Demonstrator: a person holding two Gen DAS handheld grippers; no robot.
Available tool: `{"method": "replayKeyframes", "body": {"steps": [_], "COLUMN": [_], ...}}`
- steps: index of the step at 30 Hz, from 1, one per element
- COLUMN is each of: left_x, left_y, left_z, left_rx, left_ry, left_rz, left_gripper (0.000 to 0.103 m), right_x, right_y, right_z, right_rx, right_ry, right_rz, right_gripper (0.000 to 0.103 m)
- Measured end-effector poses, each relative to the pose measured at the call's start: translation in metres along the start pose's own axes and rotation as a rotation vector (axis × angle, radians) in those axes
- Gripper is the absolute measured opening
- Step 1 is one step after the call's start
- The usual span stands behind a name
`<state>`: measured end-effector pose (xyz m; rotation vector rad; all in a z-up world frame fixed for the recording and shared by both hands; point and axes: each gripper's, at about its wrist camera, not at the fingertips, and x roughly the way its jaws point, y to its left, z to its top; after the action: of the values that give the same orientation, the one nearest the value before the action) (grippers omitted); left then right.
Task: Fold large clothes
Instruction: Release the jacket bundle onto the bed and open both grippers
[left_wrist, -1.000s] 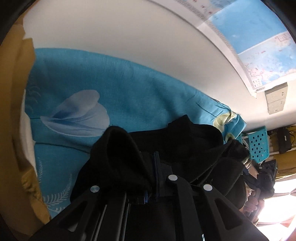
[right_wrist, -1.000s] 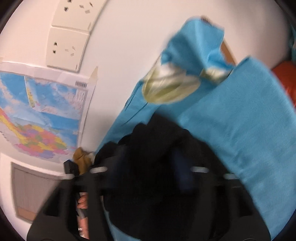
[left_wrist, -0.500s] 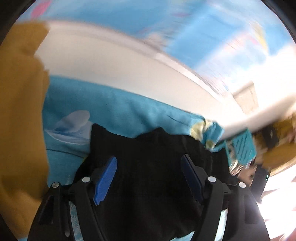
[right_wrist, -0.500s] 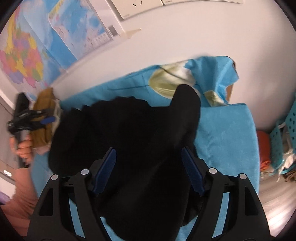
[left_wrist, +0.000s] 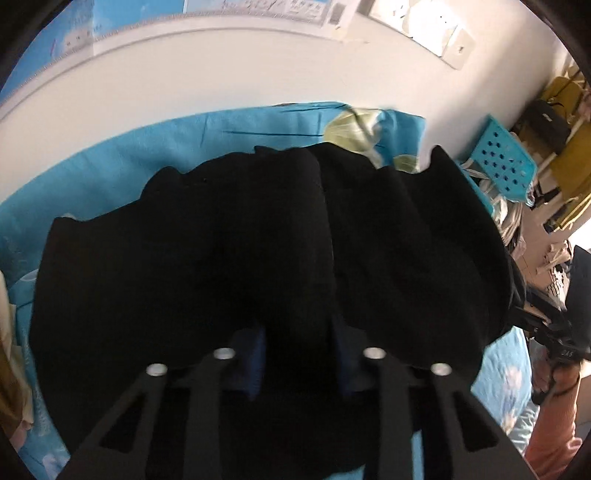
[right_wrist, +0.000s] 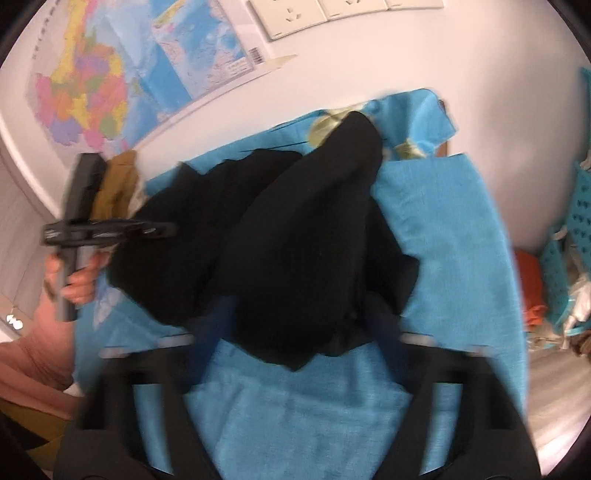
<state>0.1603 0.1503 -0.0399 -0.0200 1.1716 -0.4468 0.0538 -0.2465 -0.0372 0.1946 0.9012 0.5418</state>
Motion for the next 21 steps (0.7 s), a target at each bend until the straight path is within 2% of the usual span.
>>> {"method": "replayKeyframes", "body": {"steps": [2, 5, 6, 7, 9, 11, 13, 14, 15, 16, 18, 20, 21], "left_x": [0.003, -0.01, -0.01, -0.011, -0.009, -0.003, -0.003, -0.008, -0.015, -0.024, -0.043, -0.061, -0.064], "left_y": [0.008, 0.029, 0.028, 0.029, 0.032, 0.03, 0.029, 0.026, 0.023, 0.02, 0.013, 0.004, -0.001], "left_z": [0.007, 0.01, 0.012, 0.012, 0.01, 0.004, -0.005, -0.009, -0.013, -0.018, -0.03, -0.049, -0.055], "left_rx": [-0.027, -0.07, -0.079, -0.095, -0.098, -0.086, -0.066, -0.053, -0.03, -0.014, 0.03, 0.097, 0.118], "left_ry": [-0.006, -0.039, -0.045, -0.047, -0.042, -0.024, -0.03, -0.048, -0.067, -0.091, -0.158, -0.208, -0.22], "left_rz": [0.013, 0.04, 0.03, 0.01, 0.02, 0.053, 0.052, 0.058, 0.079, 0.104, 0.119, 0.158, 0.17], "left_gripper": [0.013, 0.009, 0.009, 0.009, 0.018, 0.034, 0.036, 0.042, 0.047, 0.053, 0.053, 0.06, 0.062], "right_x": [-0.005, -0.049, -0.066, -0.069, -0.056, -0.03, -0.012, -0.009, -0.01, -0.017, -0.035, -0.045, -0.046], "right_y": [0.0, 0.009, 0.012, 0.012, 0.01, -0.004, -0.028, -0.036, -0.04, -0.041, -0.033, -0.025, -0.019], "right_z": [0.006, 0.03, 0.039, 0.042, 0.042, 0.034, 0.022, 0.016, 0.012, 0.01, 0.007, 0.002, -0.002], "right_rx": [0.004, -0.036, -0.052, -0.067, -0.094, -0.075, 0.025, 0.056, 0.078, 0.088, 0.067, 0.043, 0.02], "right_ry": [-0.027, -0.168, -0.217, -0.218, -0.176, -0.058, 0.006, 0.02, 0.025, 0.0, -0.067, -0.106, -0.123], "right_rz": [-0.027, -0.063, -0.077, -0.08, -0.13, -0.139, -0.124, -0.106, -0.098, -0.104, -0.098, -0.08, -0.082], "right_gripper": [0.017, 0.009, 0.008, 0.008, 0.008, 0.009, 0.015, 0.021, 0.033, 0.04, 0.063, 0.077, 0.079]}}
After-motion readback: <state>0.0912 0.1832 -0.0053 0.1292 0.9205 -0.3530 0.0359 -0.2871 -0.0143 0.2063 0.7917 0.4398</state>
